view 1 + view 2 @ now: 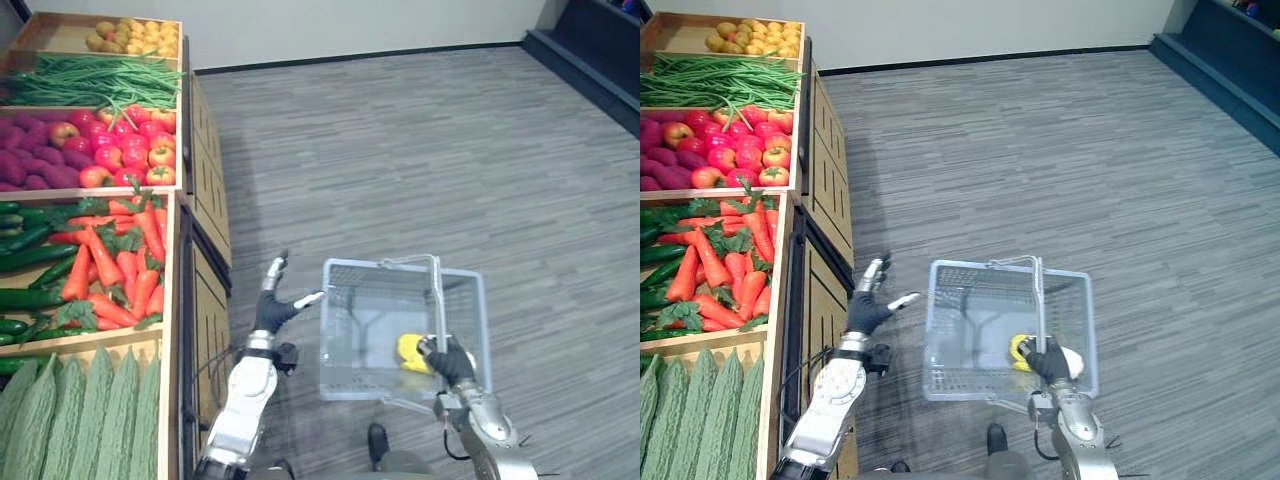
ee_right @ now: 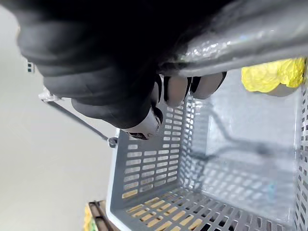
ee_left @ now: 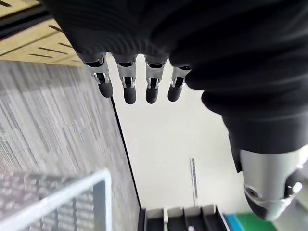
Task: Pick vegetable in the basket
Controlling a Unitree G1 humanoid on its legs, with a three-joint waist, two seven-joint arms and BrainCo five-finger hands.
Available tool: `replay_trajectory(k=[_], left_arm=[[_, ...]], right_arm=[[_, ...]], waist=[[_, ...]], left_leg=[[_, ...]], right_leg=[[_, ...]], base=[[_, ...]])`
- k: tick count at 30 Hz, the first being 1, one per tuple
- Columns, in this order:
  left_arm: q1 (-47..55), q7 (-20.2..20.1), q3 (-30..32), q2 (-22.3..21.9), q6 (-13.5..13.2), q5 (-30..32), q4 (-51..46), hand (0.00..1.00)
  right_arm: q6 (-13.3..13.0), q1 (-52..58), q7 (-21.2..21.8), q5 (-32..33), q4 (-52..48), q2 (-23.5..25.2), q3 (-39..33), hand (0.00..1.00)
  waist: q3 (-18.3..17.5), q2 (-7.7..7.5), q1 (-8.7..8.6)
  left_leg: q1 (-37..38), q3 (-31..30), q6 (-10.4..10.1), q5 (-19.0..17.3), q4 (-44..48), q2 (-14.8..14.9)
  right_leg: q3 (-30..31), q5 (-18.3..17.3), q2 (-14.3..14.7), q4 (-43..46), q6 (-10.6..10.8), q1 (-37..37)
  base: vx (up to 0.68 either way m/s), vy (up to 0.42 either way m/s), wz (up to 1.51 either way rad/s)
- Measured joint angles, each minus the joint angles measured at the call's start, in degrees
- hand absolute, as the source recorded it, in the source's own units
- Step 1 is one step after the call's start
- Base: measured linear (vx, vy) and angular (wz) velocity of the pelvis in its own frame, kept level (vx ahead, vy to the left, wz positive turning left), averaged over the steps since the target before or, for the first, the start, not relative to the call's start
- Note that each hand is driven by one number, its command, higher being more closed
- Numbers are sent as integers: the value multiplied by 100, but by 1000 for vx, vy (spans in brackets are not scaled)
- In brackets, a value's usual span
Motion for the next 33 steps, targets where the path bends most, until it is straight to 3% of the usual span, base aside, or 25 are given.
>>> replay_trajectory(k=[5, 11, 14, 16, 18, 20, 22, 25, 26, 27, 28, 29, 30, 31, 33], left_arm=[[508, -235, 464, 25, 9, -186, 323, 0], [630, -374, 473, 29, 74, -182, 864, 0], [690, -471, 476, 12, 117, -177, 916, 0], [692, -471, 474, -17, 147, -175, 964, 0], [691, -468, 438, -66, 152, -169, 1038, 0], [669, -454, 351, -62, 161, -163, 1066, 0], [666, -431, 314, 39, 162, -164, 1067, 0], [633, -347, 314, 76, 162, -164, 1129, 0], [526, -330, 312, 40, 164, -163, 1252, 0], [401, -314, 304, 25, 164, -153, 1323, 0], [321, -303, 298, -59, 167, -135, 1425, 0], [184, -303, 250, -116, 168, -60, 1417, 0], [96, -323, 182, -177, 161, 24, 1403, 0], [100, -321, 189, -236, 155, 53, 1360, 0], [150, -309, 199, -360, 62, 52, 1134, 0]], right_arm=[[0, 95, -62, -244, 245, 4, -280, 100], [-9, 45, -170, -326, 597, 67, -374, 100], [-7, -64, -194, -414, 683, 67, -374, 100], [-8, -149, -201, -492, 682, 64, -372, 100], [-8, -183, -254, -520, 682, 63, -380, 100], [-7, -224, -297, -536, 668, 113, -381, 100], [-8, -229, -291, -549, 622, 154, -372, 100], [-12, -341, -296, -541, 589, 129, -390, 100], [-12, -386, -299, -537, 575, 96, -396, 100], [-12, -385, -298, -535, 528, 55, -393, 100], [-11, -426, -308, -535, 526, -44, -402, 100], [-9, -510, -305, -536, 457, -108, -394, 100], [-7, -514, -286, -543, 361, -118, -386, 100], [-7, -471, -284, -544, 328, -119, -379, 100], [-11, -170, -288, -514, -139, -71, -319, 100]], waist=[[-76, -23, 97], [-81, -66, 223], [-74, -79, 237], [-20, -148, 215], [37, -127, 203], [200, -90, 126], [188, -156, 125], [258, -45, 68], [333, 71, 29], [355, 68, -7], [434, 275, 4], [530, 400, 61], [542, 400, 32], [535, 414, -8], [559, 394, 54]], left_leg=[[-37, -52, -11, 7, -69, -37], [-57, -38, 14, -33, -12, -42], [-137, 16, -3, -319, 334, -19], [-252, 19, 49, -742, 817, -31], [-191, -66, 187, -957, 984, -19], [113, -237, 331, -1044, 901, -61], [226, -375, 301, -1211, 892, -55], [359, -511, 120, -1337, 881, 141], [529, -647, 16, -1406, 841, 273], [682, -811, -111, -1476, 844, 354], [737, -911, -146, -1494, 871, 471], [728, -1036, -369, -1206, 865, 571], [805, -1256, -432, -758, 947, 517], [820, -1330, -464, -580, 1078, 522], [269, -1352, -404, 257, 2748, 718]], right_leg=[[-77, -108, -38, 8, 29, 17], [-47, -236, -44, 156, 36, -71], [19, -725, -79, 966, 64, -464], [66, -1225, -207, 1924, 118, -764], [-44, -1354, -322, 2900, 141, -1087], [-306, -1476, -462, 4194, -21, -1641], [-353, -1668, -420, 4003, -58, -2014], [-239, -1520, -57, 3452, -52, -2485], [-117, -1200, 152, 3032, -85, -2641], [120, -284, 310, 2592, -105, -2640], [5, -388, 426, 2700, -237, -2586], [-46, -593, 428, 3144, -451, -2633], [-115, -916, 304, 3487, -482, -2567], [-197, -1027, 288, 3523, -523, -2419], [-521, -1456, 329, 3203, -630, -1631]], base=[[-32, -8, 5], [-5, -1, -1], [37, 31, -10], [57, 79, -6], [55, 88, 13], [157, 106, 32], [280, 28, 38], [391, -105, 48], [581, -232, 67], [410, -175, 67], [397, -155, 49], [441, -225, 51], [541, -282, 58], [555, -326, 72], [477, -259, 56]])
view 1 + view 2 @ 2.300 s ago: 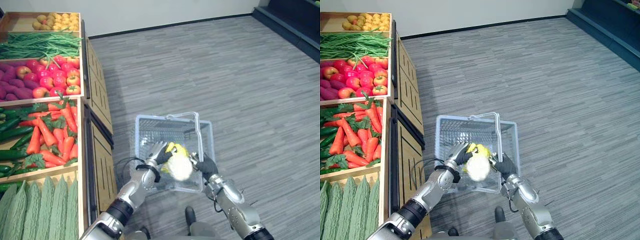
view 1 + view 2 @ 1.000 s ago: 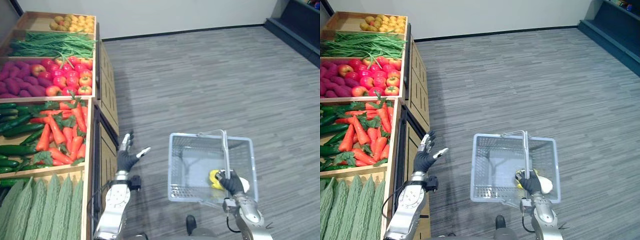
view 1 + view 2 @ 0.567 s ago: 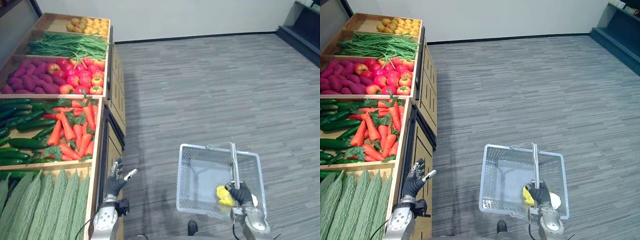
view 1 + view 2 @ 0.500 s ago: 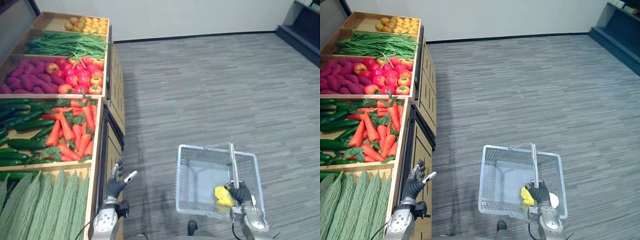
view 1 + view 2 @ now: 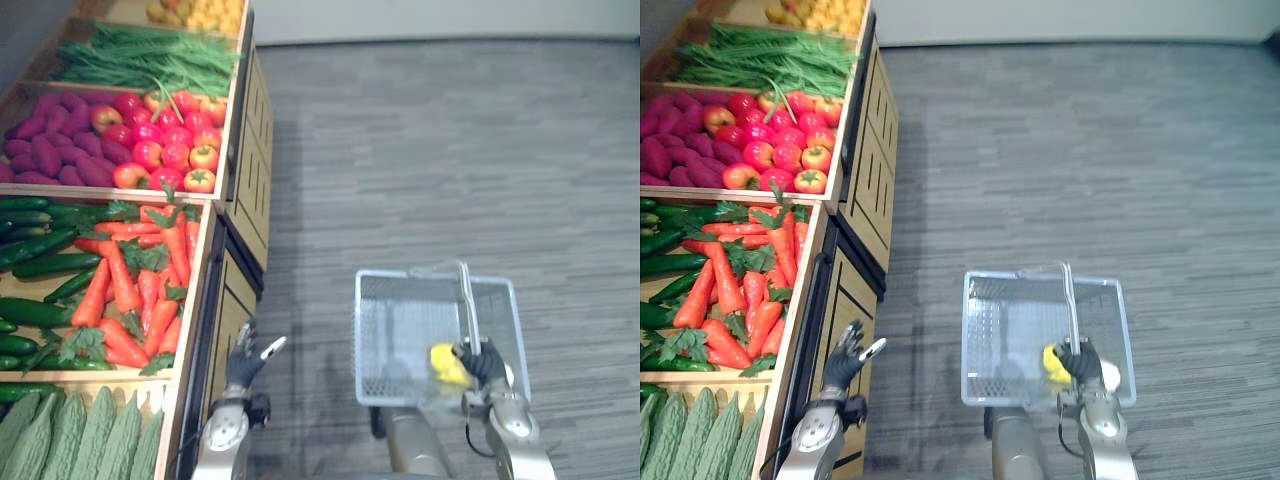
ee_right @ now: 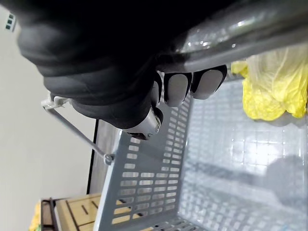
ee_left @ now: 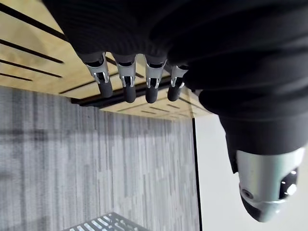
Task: Pick vegetable in the basket
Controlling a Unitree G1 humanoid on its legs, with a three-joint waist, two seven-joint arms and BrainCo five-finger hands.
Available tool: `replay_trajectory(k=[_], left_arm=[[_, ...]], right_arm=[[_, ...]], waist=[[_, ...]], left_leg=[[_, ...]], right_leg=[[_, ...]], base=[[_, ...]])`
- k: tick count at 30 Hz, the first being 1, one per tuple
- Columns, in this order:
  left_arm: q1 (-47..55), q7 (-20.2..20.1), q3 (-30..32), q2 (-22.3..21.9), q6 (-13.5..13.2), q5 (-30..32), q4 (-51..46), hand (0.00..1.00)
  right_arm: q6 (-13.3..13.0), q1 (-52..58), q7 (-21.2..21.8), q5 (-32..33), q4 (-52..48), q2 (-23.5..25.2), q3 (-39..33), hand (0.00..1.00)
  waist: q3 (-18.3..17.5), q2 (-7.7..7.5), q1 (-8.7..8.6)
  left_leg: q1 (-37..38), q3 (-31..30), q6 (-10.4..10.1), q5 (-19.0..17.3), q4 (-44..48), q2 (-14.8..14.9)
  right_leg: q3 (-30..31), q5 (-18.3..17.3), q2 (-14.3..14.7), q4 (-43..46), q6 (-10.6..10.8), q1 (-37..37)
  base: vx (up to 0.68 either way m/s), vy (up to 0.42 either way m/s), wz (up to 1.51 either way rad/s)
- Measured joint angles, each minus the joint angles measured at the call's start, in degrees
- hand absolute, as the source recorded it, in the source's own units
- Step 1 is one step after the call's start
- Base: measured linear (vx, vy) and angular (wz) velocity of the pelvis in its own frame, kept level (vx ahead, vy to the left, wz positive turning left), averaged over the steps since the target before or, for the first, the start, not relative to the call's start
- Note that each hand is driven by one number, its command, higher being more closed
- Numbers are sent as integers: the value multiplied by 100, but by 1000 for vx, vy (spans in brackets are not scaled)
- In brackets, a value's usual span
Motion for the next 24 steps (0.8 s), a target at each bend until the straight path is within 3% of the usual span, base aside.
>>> replay_trajectory(k=[1, 2, 3, 4, 6, 9, 10, 11, 14, 15, 17, 18, 19, 20, 24], left_arm=[[14, 5, 5, -13, -3, -1, -23, 0], [64, 19, 5, -32, -6, -6, -50, 0], [148, 103, -6, -82, -3, -6, -125, 0], [172, 116, -2, -94, -6, -16, -233, 0], [190, 120, 4, -113, -13, -16, -326, 0], [87, 120, 1, -131, -27, -16, -337, 0], [74, 119, -4, -144, -27, -16, -330, 0], [77, 128, 37, -72, -23, -12, -286, 0], [115, 215, 134, 17, -12, -4, -287, 0], [161, 220, 161, 7, -9, -4, -286, 0], [256, 228, 167, 31, 14, 4, -291, 0], [271, 231, 164, 104, 27, 11, -303, 0], [269, 233, 155, 120, 37, 14, -306, 0], [258, 257, 176, 149, 58, 19, -339, 0], [237, 346, 65, 161, 71, 25, -666, 0]], right_arm=[[-1, 59, -4, 6, -151, 20, 3, 100], [-16, 67, -9, 36, -273, 28, 20, 100], [-108, 114, -88, 163, -408, 64, 85, 100], [-154, 125, -153, 231, -465, 117, 69, 100], [-180, 163, -157, 282, -548, 121, -16, 100], [-230, 257, -186, 282, -603, 114, -199, 100], [-230, 309, -211, 279, -572, 79, -319, 100], [-227, 275, -251, 267, -314, 84, -405, 100], [-170, 125, -268, 247, 148, 91, -415, 100], [-132, 100, -265, 205, 244, 100, -427, 100], [-88, 95, -257, 70, 437, 123, -464, 100], [-85, 91, -251, 29, 564, 152, -453, 100], [-79, 94, -248, 12, 598, 194, -450, 100], [-79, 96, -244, -22, 572, 259, -445, 100], [-78, 259, -252, -56, 298, 427, -328, 100]], waist=[[5, -12, 18], [21, -15, 53], [35, -48, 169], [51, -89, 202], [50, -90, 240], [39, -88, 293], [-19, -1, 278], [-130, -34, 249], [-179, -331, 312], [-169, -360, 314], [-166, -417, 278], [-167, -455, 162], [-181, -470, 108], [-174, -485, 164], [-199, -522, 174]], left_leg=[[-291, 46, -8, 377, 554, 76], [-677, 162, 8, 340, 1383, 283], [-1365, 763, 266, 38, 2437, 627], [-1580, 1214, 318, -276, 2335, 671], [-1774, 1842, 451, -498, 1716, 647], [-1965, 2693, 477, -409, 256, 364], [-2025, 2967, 609, 0, -489, 176], [-1838, 3146, 1035, -178, -828, -6], [-1603, 3029, 1190, -274, -1278, -545], [-1482, 2968, 1229, -305, -1362, -657], [-1065, 2672, 1238, -392, -1622, -990], [-859, 2389, 1287, -460, -1726, -1104], [-757, 2188, 1314, -507, -1736, -1155], [-605, 2017, 1300, -545, -1795, -1171], [-441, 1216, 1101, -673, -1747, -1142]], right_leg=[[-38, -96, 21, -177, -22, 209], [-69, -122, 106, -425, -46, 456], [-196, -107, 179, -960, -79, 1119], [-321, -106, 133, -1311, -79, 1582], [-511, -107, 69, -1607, -77, 1980], [-919, -218, -87, -1852, 114, 2370], [-1085, -325, -81, -1861, 293, 2470], [-1132, -422, -165, -1860, 436, 2563], [-1090, -441, -490, -1576, 485, 2593], [-1100, -459, -596, -1247, 516, 2571], [-1063, -371, -925, 253, 643, 2286], [-795, -134, -1091, 1361, 549, 1913], [-490, -352, -1077, 1833, 476, 1674], [-72, -602, -942, 2044, 441, 1335], [1335, -901, -238, 1388, 483, 568]], base=[[416, -249, 32], [498, -256, 19], [525, -229, 29], [429, -135, 38], [287, 3, 48], [298, 79, 72], [324, 149, 96], [408, 197, 102], [315, 155, 59], [335, 152, 69], [311, 117, 88], [327, 35, 113], [373, -18, 123], [344, -79, 105], [248, -165, 106]])
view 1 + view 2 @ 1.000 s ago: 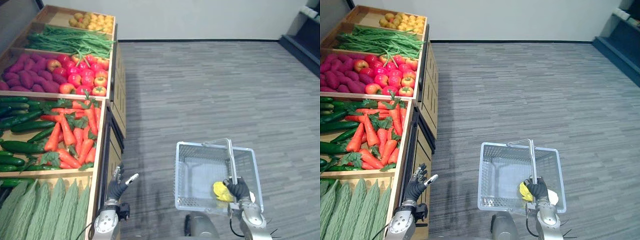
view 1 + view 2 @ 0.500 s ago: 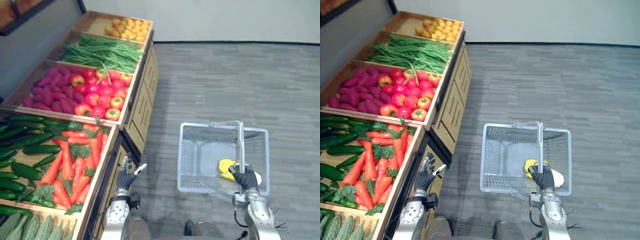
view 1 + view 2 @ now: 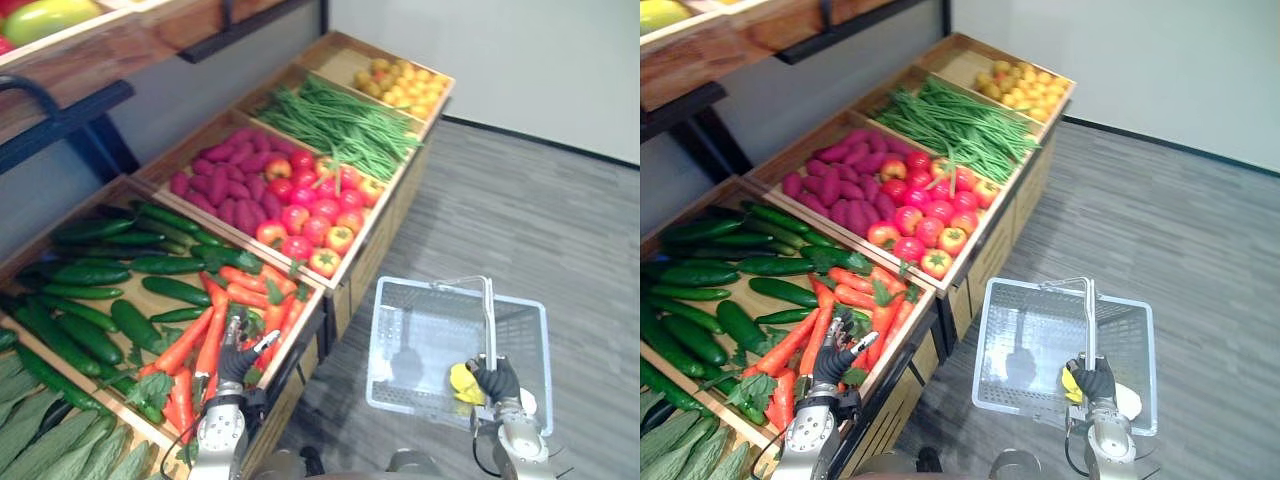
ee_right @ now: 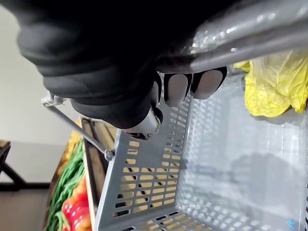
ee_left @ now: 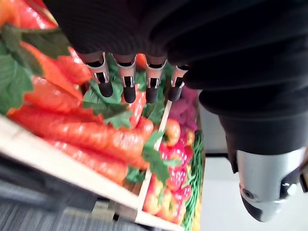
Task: Pick vegetable in the basket
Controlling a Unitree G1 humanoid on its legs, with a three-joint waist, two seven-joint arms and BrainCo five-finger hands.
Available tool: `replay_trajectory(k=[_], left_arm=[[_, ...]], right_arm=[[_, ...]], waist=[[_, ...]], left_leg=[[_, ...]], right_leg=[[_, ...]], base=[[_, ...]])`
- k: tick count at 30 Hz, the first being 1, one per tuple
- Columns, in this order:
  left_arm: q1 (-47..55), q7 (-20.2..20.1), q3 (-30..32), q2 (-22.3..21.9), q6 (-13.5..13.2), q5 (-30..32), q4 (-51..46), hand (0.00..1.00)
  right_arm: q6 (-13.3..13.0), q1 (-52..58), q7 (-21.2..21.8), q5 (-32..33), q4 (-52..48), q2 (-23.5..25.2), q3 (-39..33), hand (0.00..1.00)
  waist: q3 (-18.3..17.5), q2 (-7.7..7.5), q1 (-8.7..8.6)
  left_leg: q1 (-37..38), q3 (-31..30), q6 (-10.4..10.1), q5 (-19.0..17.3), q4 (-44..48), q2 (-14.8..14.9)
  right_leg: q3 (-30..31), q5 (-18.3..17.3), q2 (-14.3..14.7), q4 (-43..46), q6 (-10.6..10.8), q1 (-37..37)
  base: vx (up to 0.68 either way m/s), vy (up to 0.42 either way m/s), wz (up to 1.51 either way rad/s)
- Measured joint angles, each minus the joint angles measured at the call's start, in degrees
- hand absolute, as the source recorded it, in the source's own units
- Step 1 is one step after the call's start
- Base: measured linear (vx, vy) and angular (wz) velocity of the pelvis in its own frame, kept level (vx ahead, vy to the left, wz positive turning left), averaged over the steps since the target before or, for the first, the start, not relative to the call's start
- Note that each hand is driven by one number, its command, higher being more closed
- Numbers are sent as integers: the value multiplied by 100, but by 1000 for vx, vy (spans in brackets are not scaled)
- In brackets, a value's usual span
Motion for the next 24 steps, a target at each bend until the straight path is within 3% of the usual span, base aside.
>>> replay_trajectory(k=[2, 3, 4, 6, 8, 13, 15, 16, 18, 21, 22, 24], left_arm=[[-93, 0, -194, -7, -5, -1, -126, 0], [-93, 1, -241, 3, -6, -2, -188, 0], [-101, -2, -285, -12, 9, -5, -246, 0], [-83, -6, -477, -171, 5, -18, -408, 0], [-117, -7, -490, -232, -8, -56, -561, 0], [-213, -23, -511, -227, -16, -112, -670, 0], [-226, -27, -506, -200, -14, -127, -730, 0], [-213, -28, -502, -153, -12, -121, -826, 0], [-220, -53, -467, -62, -12, 5, -874, 0], [-208, -119, -355, -14, -6, 311, -898, 0], [-204, -120, -277, 96, -1, 579, -899, 0], [-237, -124, -191, 333, -1, 1019, -972, 0]], right_arm=[[1, 358, -2, 5, -13, 61, 59, 100], [-27, 469, -28, 56, -35, 90, 41, 100], [-50, 659, -97, 127, -24, 77, -163, 100], [-40, 1032, -141, 301, -12, -206, -347, 100], [-38, 1089, -164, 551, -6, -236, -480, 100], [-80, 1292, -153, 790, 26, -185, -601, 100], [-137, 1291, -153, 865, 275, -152, -642, 100], [-140, 1281, -153, 890, 405, -82, -689, 100], [-143, 1277, -159, 906, 599, -3, -717, 100], [-144, 1230, -160, 949, 730, -36, -792, 100], [-144, 1179, -156, 950, 792, -24, -789, 100], [-148, 1111, -130, 946, 837, -21, -771, 100]], waist=[[-54, -88, -16], [-100, -185, -12], [-112, -251, -33], [-216, -74, -7], [-251, 42, 7], [-256, 64, 9], [-246, 32, 2], [-230, -9, 7], [-187, -92, -15], [-206, 43, 49], [-269, 111, 67], [-311, 139, 59]], left_leg=[[-220, -760, -271, -233, 373, 2], [-301, -939, -354, -328, 524, -57], [-431, -1306, -521, -524, 831, -135], [-725, -1736, -713, -487, 953, 86], [-787, -1785, -881, -328, 769, 236], [-884, -1803, -975, 71, 483, 405], [-1028, -1770, -896, 178, 461, 441], [-1093, -1530, -794, 194, 395, 533], [-1071, -961, -824, 213, 258, 795], [-1095, -618, -888, 254, 247, 938], [-1098, -521, -953, 350, 76, 943], [-1061, -392, -900, 463, -292, 904]], right_leg=[[1004, 79, 417, -818, 53, -169], [1172, 232, 389, -1154, 49, -160], [950, 355, 285, -1088, 213, -154], [232, 235, 301, -1090, 6, -161], [-113, 270, 316, -1144, -70, -184], [-743, 380, 320, -1454, -257, 76], [-1060, 396, 224, -1476, -283, 93], [-1233, 404, 137, -1500, -295, 104], [-1476, 406, 17, -1648, -272, 189], [-1549, 429, -20, -1842, -223, 294], [-1484, 487, 30, -2014, -119, 369], [-1368, 531, 22, -2321, -53, 370]], base=[[190, -286, 165], [173, -341, 176], [151, -267, 147], [218, -361, 149], [111, -266, 84], [-45, -168, 63], [-159, -47, 77], [-164, -22, 74], [-160, 16, 78], [-106, 92, 28], [-11, 100, 2], [25, 80, 9]])
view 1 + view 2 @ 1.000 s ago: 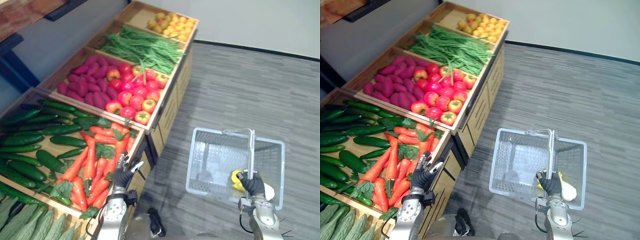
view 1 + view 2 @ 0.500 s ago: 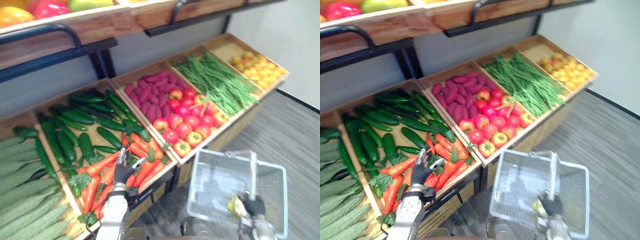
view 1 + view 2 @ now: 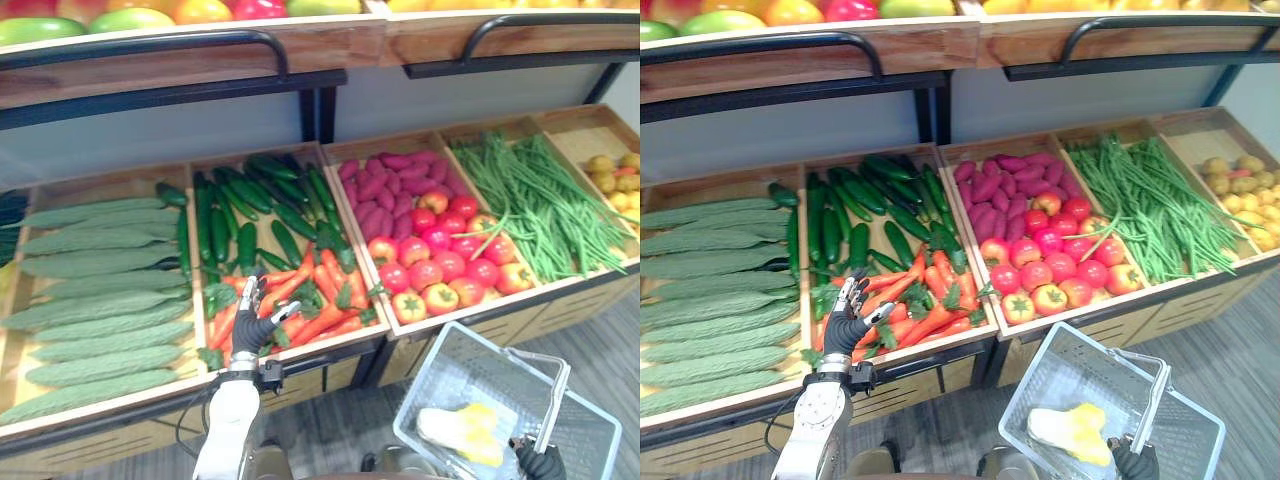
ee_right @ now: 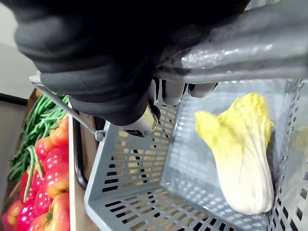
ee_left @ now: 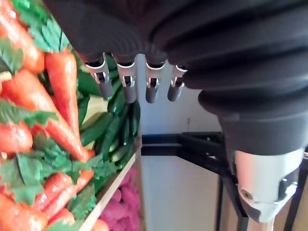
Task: Pick vegetable in the basket
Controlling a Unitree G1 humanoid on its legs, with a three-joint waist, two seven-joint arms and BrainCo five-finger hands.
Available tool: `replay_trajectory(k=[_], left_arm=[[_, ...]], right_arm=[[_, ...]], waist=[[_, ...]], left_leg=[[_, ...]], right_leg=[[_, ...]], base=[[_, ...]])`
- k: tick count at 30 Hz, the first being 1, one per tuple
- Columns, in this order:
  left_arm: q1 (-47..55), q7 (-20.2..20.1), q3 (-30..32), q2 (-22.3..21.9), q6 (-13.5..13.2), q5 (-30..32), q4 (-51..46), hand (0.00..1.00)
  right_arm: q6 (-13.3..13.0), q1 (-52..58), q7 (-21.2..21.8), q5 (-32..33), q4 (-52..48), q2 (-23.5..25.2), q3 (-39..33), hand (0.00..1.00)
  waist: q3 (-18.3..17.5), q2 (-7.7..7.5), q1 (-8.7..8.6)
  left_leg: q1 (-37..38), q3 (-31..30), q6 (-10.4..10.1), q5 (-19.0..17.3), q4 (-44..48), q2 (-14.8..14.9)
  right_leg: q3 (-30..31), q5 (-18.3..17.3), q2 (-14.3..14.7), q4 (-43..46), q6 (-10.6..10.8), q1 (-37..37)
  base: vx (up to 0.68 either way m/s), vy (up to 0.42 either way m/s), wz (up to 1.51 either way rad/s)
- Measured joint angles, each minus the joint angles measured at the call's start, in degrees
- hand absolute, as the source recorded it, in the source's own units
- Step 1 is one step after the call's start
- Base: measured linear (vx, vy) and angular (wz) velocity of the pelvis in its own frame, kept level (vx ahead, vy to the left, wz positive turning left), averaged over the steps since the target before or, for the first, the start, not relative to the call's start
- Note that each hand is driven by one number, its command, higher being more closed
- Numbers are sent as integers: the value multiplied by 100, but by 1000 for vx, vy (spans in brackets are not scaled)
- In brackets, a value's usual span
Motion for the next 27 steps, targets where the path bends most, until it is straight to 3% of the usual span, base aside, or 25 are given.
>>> replay_trajectory(k=[4, 12, 20, 27], left_arm=[[-135, 5, 231, 611, 5, 865, -70, 0], [-867, 27, 377, 1582, 94, 1787, 565, 0], [-1453, -26, -202, 1719, 150, 2156, 1553, 0], [-1981, -141, -405, 1580, 279, 2353, 2351, 0]], right_arm=[[-1, -48, 14, -8, 106, -10, -17, 100], [-20, -94, 60, -15, 306, -159, 81, 100], [-25, -290, 179, -71, 306, -297, 145, 100], [-34, -714, 218, -76, 296, -330, 395, 100]], waist=[[-1, -38, 2], [-29, -109, -86], [22, -148, -261], [384, -293, -282]], left_leg=[[223, 185, -29, 710, -551, -60], [506, 452, -83, 944, -924, -149], [650, 695, -122, 1016, -1058, -139], [528, 1064, -128, 1010, -1019, -57]], right_leg=[[215, 207, -1, -135, 32, 0], [512, 361, -6, -113, 40, -22], [737, 356, 31, -33, 30, -173], [1100, 392, 146, 148, -15, -593]], base=[[32, 55, 4], [63, 11, -15], [48, -8, -16], [-44, -13, -27]])
